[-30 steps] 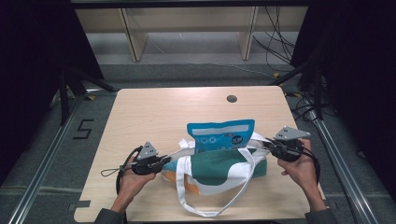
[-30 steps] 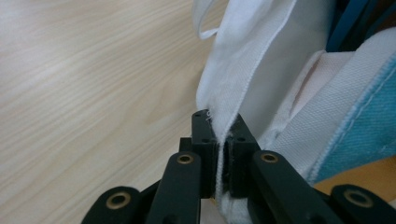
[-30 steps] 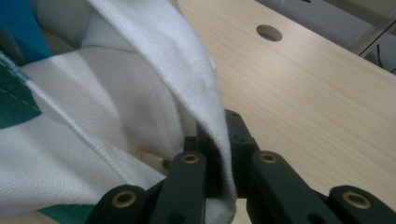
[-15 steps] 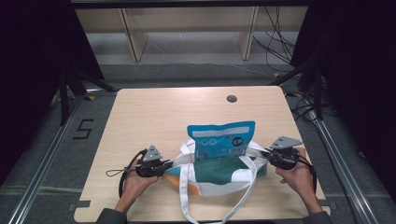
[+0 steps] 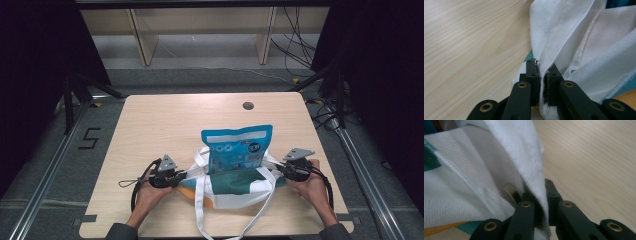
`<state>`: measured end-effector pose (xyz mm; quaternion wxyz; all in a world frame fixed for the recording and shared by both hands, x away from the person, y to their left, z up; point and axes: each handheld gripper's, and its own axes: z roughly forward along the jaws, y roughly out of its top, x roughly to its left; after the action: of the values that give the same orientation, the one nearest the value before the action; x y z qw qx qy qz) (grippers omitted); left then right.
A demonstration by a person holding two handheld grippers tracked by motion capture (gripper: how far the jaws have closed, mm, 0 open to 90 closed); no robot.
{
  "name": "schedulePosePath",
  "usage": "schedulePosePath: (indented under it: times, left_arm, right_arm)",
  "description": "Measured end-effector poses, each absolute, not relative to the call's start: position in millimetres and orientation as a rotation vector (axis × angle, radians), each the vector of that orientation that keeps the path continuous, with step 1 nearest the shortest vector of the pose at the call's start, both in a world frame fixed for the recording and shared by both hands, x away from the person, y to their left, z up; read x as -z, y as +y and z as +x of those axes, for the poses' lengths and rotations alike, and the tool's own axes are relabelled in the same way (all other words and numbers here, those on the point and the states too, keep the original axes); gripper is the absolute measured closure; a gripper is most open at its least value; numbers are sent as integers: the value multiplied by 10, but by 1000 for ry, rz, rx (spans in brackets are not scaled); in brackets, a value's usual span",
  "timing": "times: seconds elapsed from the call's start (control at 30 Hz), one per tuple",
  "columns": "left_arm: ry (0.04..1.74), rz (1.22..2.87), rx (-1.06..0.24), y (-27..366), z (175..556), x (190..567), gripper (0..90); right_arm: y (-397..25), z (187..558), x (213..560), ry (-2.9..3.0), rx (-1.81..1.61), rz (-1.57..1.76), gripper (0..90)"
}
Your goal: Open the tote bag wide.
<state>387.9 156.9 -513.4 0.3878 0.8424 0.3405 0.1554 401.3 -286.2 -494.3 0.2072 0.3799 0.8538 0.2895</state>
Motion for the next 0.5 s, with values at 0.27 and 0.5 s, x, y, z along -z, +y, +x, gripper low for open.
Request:
schedulePosePath:
  times: [0.27, 0.5]
  left_arm:
    - [924, 2109, -406, 1606, 4074, 5153, 803]
    - [918, 2111, -456, 1634, 4126, 5121, 702]
  right_arm:
    - [-2793, 4203, 4994, 2314, -813, 1050, 874]
    - [-2763, 4279, 4989, 2312, -808, 1036, 860]
